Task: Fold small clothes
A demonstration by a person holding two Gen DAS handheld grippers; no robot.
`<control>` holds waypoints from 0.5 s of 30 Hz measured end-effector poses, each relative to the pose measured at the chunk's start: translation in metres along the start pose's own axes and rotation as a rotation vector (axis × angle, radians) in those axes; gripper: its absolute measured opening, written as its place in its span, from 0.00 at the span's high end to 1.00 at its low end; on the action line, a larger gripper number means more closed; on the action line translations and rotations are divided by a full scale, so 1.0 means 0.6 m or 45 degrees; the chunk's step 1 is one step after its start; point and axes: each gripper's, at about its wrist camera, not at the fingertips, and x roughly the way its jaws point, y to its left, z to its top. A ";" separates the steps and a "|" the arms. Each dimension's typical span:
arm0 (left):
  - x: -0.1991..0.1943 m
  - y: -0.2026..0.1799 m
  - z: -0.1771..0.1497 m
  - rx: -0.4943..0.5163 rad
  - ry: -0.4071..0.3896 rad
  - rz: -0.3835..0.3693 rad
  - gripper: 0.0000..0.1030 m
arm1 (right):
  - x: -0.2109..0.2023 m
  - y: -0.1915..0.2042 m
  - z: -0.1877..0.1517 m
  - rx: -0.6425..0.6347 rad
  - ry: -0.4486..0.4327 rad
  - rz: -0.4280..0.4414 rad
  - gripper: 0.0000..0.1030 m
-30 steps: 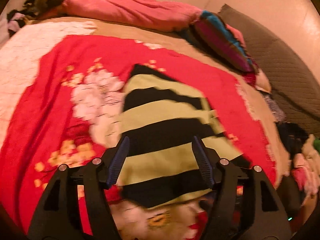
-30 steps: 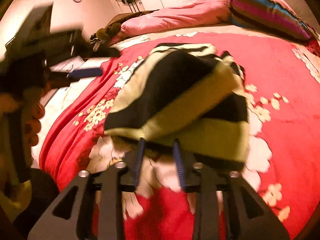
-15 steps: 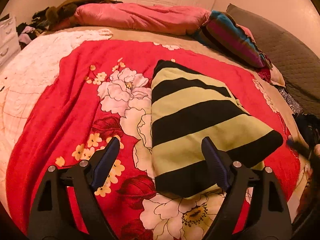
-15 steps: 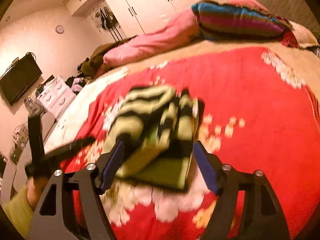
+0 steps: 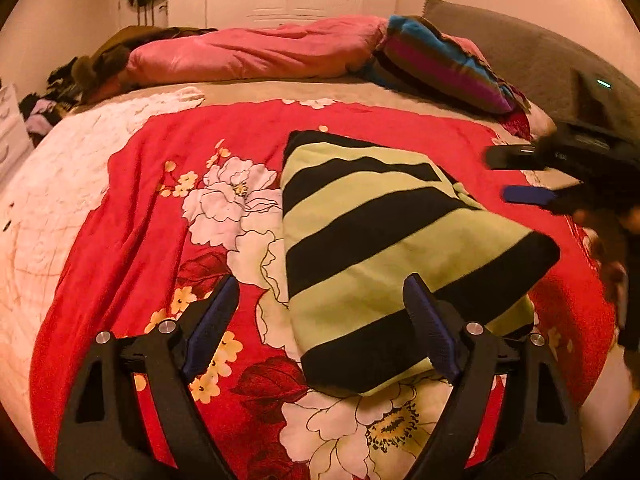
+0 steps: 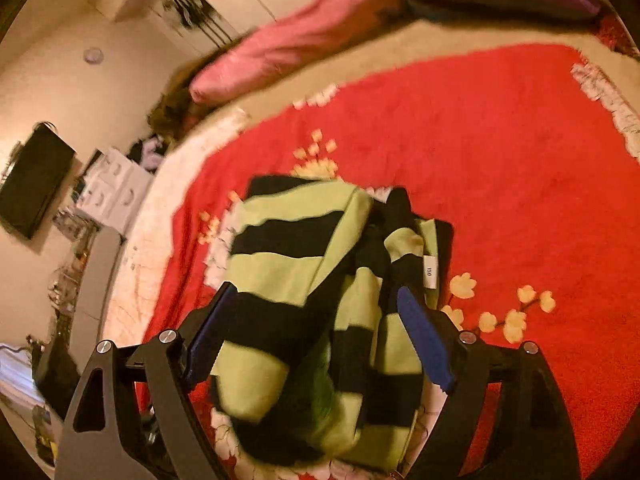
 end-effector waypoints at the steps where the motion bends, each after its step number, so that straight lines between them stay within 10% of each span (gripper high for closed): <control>1: 0.001 -0.003 -0.001 0.011 0.003 -0.003 0.26 | 0.011 -0.001 0.004 0.004 0.014 -0.009 0.21; 8: 0.013 -0.014 -0.005 0.050 0.025 -0.026 0.26 | 0.076 -0.016 0.018 0.101 0.140 0.000 0.26; 15: 0.018 -0.010 -0.005 0.032 0.031 -0.033 0.26 | 0.090 0.020 0.006 -0.062 0.131 -0.064 0.69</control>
